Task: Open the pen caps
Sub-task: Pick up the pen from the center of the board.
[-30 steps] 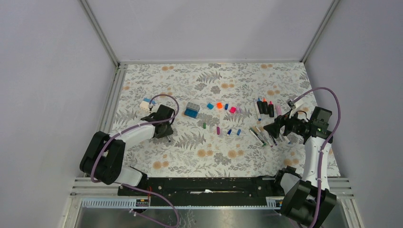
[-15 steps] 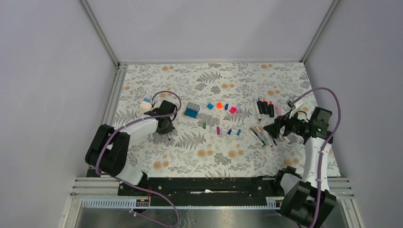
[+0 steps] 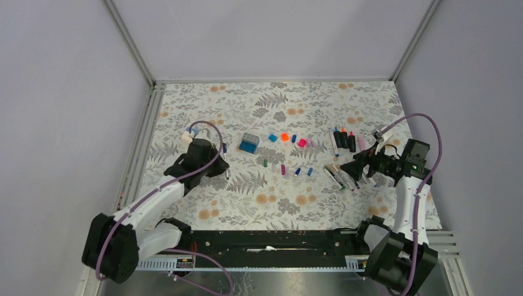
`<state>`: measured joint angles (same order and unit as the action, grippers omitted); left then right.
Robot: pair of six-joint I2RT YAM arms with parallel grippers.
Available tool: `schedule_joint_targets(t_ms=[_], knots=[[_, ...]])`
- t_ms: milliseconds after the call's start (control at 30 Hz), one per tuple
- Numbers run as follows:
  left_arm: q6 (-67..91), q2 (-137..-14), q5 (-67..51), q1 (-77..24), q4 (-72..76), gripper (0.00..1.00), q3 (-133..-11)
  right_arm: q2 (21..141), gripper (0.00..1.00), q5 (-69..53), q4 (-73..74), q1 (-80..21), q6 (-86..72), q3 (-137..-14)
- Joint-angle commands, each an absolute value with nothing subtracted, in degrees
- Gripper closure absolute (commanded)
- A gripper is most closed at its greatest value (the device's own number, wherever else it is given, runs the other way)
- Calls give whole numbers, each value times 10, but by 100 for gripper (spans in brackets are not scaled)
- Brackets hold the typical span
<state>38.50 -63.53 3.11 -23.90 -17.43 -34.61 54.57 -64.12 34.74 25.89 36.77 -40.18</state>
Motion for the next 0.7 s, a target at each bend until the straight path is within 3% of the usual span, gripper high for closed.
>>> schedule_joint_targets(t_ms=[0, 200, 400, 567, 667], knots=[[433, -565, -108, -246, 3, 100, -275, 566, 14, -689, 374, 257, 388, -425], [495, -539, -153, -313, 248, 100, -202, 583, 14, -711, 385, 221, 385, -439], [498, -636, -117, -420, 405, 100, -237, 614, 14, -743, 385, 132, 354, -469], [501, -749, -94, -490, 500, 100, -312, 625, 14, -817, 316, 114, 233, -477], [500, -801, -60, -523, 527, 100, -356, 603, 14, -830, 171, 112, 75, -444]])
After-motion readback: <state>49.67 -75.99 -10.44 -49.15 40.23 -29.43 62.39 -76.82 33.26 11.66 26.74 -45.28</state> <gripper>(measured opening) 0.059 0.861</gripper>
